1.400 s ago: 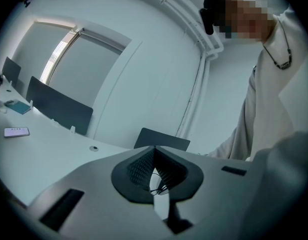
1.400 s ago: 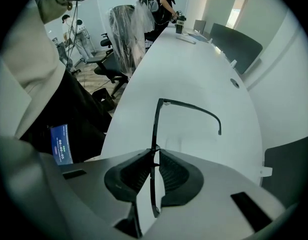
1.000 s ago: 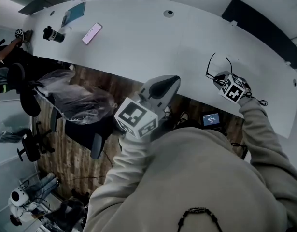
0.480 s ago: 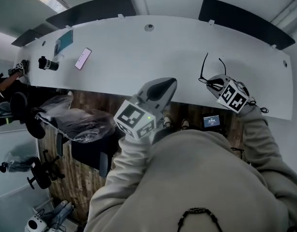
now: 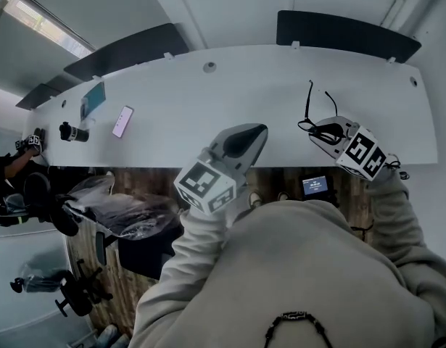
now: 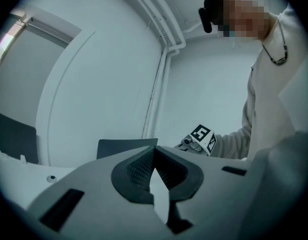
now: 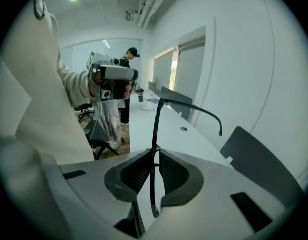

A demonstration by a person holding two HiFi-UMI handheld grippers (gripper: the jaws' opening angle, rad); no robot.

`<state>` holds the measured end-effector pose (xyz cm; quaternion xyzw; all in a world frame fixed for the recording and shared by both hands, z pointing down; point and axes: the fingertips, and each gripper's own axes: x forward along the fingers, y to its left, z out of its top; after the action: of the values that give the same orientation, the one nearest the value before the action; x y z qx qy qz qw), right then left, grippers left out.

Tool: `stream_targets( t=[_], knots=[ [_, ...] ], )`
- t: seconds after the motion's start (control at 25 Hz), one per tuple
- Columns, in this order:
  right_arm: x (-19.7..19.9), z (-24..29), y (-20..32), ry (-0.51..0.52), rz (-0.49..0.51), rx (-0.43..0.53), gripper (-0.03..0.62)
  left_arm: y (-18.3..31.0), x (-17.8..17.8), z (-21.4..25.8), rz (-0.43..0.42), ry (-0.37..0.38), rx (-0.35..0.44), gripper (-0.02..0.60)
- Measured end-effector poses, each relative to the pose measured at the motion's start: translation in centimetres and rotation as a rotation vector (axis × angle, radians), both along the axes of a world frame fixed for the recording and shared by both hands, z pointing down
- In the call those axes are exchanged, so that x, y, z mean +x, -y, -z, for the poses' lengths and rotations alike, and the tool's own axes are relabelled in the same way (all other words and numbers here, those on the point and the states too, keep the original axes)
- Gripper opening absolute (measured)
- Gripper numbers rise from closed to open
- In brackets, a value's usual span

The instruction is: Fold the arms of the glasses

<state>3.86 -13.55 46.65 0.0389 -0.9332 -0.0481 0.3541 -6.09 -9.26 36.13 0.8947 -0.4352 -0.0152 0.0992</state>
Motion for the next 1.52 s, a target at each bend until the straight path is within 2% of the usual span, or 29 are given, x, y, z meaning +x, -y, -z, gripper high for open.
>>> stream_targets(
  t=[0.16,0.32,0.56,0.8,1.12,1.28,1.44,1.52],
  knots=[
    [0.2,2.2,-0.7,0.063,-0.036,-0.042,0.064,0.4,0.0,0.9,-0.003,0.035,0.036,0.005],
    [0.4,4.9,-1.2,0.180,-0.078,-0.119,0.064,1.3,-0.1,2.0,-0.011,0.092,0.077,0.005],
    [0.4,9.0,-1.8,0.322,-0.081,-0.188,0.064,2.7,-0.9,4.2,-0.033,0.036,0.104,0.005],
    [1.3,12.5,-2.6,0.424,-0.083,-0.285,0.064,4.4,-1.2,7.1,-0.057,0.032,0.139,0.005],
    [1.8,15.1,-3.4,0.475,-0.071,-0.348,0.063,6.6,2.4,9.5,-0.171,0.095,0.184,0.005],
    [1.9,16.2,-4.7,0.511,-0.034,-0.424,0.063,6.9,3.6,10.3,-0.208,0.110,0.203,0.005],
    [1.7,16.5,-5.6,0.517,-0.003,-0.462,0.063,7.5,4.9,9.6,-0.247,0.179,0.207,0.005],
    [1.4,17.0,-6.1,0.528,0.017,-0.476,0.063,7.8,5.7,8.7,-0.278,0.206,0.190,0.151]
  ],
)
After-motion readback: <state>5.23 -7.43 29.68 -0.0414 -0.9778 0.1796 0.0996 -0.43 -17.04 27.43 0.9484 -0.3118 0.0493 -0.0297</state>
